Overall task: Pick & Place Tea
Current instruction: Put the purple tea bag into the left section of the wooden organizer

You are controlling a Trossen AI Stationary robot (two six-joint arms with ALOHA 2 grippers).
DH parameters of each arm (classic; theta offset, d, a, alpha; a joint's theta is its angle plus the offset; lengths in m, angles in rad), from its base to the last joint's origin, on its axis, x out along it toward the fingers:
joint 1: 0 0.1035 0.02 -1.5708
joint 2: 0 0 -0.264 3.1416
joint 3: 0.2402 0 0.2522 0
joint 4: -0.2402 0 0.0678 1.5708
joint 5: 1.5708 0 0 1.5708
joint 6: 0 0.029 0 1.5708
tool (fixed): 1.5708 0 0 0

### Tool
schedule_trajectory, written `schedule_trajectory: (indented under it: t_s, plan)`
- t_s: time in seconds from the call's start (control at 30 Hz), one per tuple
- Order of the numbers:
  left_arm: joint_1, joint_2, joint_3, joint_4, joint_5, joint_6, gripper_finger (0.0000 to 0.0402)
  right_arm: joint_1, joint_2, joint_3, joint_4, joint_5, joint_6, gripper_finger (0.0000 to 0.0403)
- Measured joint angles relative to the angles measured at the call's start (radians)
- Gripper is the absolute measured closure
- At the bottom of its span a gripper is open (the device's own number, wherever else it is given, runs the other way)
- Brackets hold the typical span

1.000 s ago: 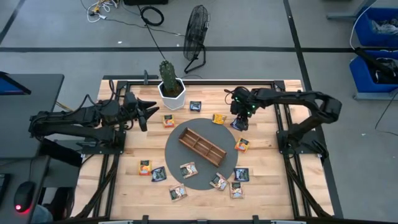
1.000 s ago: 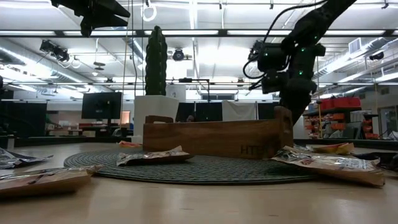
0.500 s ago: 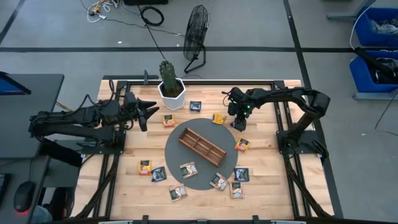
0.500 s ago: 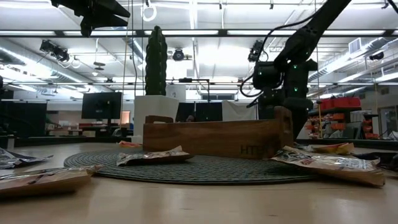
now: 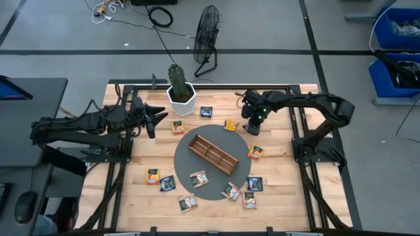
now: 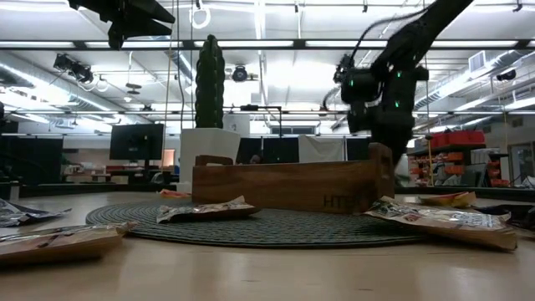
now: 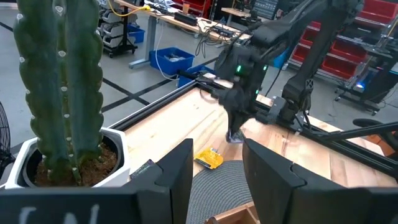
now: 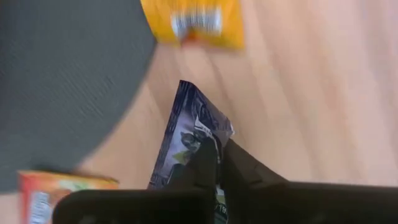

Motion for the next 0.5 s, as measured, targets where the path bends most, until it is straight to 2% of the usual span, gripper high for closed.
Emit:
schedule_trajectory:
  t_s: [0.1, 0.23, 0.33, 0.5]
  plan:
    - [0.0, 0.0, 0.0, 0.0, 0.0, -0.009, 0.0257, 0.0, -0.081, 0.024, 0.017, 0.002, 0.069, 0.0399]
    - [0.0, 0.0, 0.0, 0.01, 0.0, -0.009, 0.0257, 0.0, -0.205, 0.033, 0.127, 0.0, 0.228, 0.0401]
    - [0.0, 0.0, 0.0, 0.047, 0.0, -0.008, 0.0257, 0.0, -0.286, 0.033, 0.267, 0.0, 0.38, 0.0401]
    - [0.001, 0.002, 0.0, 0.146, -0.001, 0.027, 0.0257, 0.045, -0.368, 0.033, 0.608, 0.035, 0.607, 0.0402]
